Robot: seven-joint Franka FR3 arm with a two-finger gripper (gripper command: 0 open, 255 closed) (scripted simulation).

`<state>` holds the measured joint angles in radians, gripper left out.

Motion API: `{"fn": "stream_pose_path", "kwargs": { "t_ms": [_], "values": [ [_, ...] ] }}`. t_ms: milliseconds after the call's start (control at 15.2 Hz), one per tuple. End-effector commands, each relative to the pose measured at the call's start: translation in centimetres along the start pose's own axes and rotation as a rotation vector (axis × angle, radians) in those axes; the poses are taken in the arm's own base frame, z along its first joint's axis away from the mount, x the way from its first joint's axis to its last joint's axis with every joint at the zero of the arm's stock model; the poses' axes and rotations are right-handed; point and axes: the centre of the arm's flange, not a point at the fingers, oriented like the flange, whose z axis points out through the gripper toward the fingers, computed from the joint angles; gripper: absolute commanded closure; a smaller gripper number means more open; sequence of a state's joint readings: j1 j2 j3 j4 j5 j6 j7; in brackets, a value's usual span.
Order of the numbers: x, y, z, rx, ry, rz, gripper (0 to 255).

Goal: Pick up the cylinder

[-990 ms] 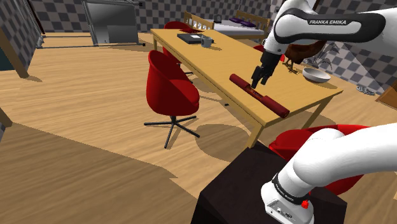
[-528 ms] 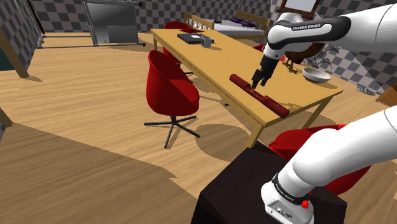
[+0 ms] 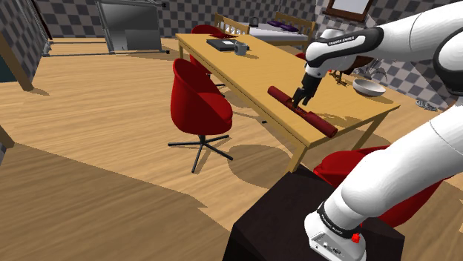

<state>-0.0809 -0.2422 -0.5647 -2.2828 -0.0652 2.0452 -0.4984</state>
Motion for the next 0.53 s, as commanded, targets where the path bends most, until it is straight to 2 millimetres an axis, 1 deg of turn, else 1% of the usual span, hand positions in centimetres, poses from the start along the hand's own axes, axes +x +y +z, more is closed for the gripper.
{"fn": "stream_pose_path", "kwargs": {
  "t_ms": [0,132,264,330,462],
  "values": [
    [-0.05,0.15,1.03,0.000,0.000,0.000,0],
    [-0.07,0.21,1.86,0.000,0.000,0.000,0],
    [-0.06,0.21,1.86,0.000,0.000,0.000,0],
    [-0.06,0.23,1.88,0.000,0.000,0.000,255],
    [-0.07,0.25,1.88,0.000,0.000,0.000,255]
  ]
}}
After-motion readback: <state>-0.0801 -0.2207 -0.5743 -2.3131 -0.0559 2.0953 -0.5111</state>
